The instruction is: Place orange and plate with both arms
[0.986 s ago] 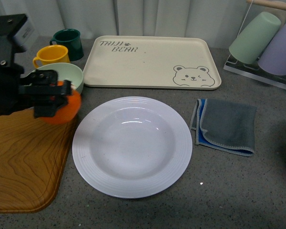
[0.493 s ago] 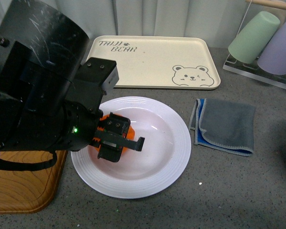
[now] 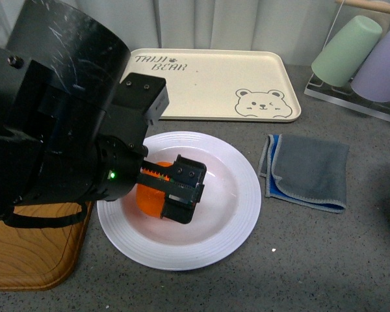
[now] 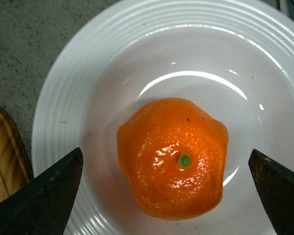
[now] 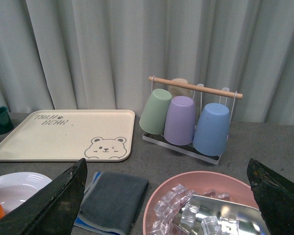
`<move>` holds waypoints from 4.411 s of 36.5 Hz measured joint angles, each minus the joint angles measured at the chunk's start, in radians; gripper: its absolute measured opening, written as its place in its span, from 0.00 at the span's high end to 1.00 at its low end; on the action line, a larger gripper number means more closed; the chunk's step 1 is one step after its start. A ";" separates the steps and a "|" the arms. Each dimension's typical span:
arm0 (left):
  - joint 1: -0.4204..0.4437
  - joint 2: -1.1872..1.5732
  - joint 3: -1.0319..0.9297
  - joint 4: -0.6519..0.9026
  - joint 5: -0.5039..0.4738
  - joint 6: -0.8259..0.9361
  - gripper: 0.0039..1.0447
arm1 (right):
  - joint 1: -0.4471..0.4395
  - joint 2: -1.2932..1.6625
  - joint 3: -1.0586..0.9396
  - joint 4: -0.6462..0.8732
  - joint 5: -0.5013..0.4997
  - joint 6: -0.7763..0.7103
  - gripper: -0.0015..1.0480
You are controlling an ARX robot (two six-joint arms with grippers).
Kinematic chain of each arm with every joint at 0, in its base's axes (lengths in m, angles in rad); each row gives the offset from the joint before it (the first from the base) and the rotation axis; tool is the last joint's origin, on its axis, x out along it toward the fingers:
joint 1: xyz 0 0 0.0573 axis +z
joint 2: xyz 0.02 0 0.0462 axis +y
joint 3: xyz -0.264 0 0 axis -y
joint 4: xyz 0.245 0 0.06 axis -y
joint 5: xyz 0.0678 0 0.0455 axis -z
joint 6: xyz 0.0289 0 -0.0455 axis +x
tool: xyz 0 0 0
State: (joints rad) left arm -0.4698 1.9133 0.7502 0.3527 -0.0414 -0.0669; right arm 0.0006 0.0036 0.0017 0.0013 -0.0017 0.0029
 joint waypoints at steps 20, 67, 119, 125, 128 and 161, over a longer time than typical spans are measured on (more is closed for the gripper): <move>0.177 -0.294 -0.496 1.012 -0.244 0.052 0.70 | 0.000 0.000 0.000 0.000 0.000 0.000 0.09; 0.467 -1.638 -0.730 -0.074 0.039 0.060 0.97 | 0.000 0.000 0.000 0.000 0.000 0.000 0.09; 0.467 -1.909 -0.730 -0.351 0.042 0.062 0.06 | 0.309 1.662 0.384 0.557 -0.348 0.692 0.09; 0.467 -1.909 -0.730 -0.351 0.042 0.062 0.06 | 0.310 1.846 0.480 0.576 -0.451 0.773 0.09; 0.467 -1.909 -0.730 -0.351 0.042 0.062 0.06 | 0.315 1.897 0.518 0.566 -0.469 0.795 0.09; 0.467 -1.909 -0.730 -0.351 0.042 0.062 0.06 | 0.356 2.132 0.887 0.070 -0.410 0.979 0.79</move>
State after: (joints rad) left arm -0.0025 0.0040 0.0204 0.0021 0.0002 -0.0048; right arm 0.3565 2.1353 0.8886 0.0715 -0.4114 0.9821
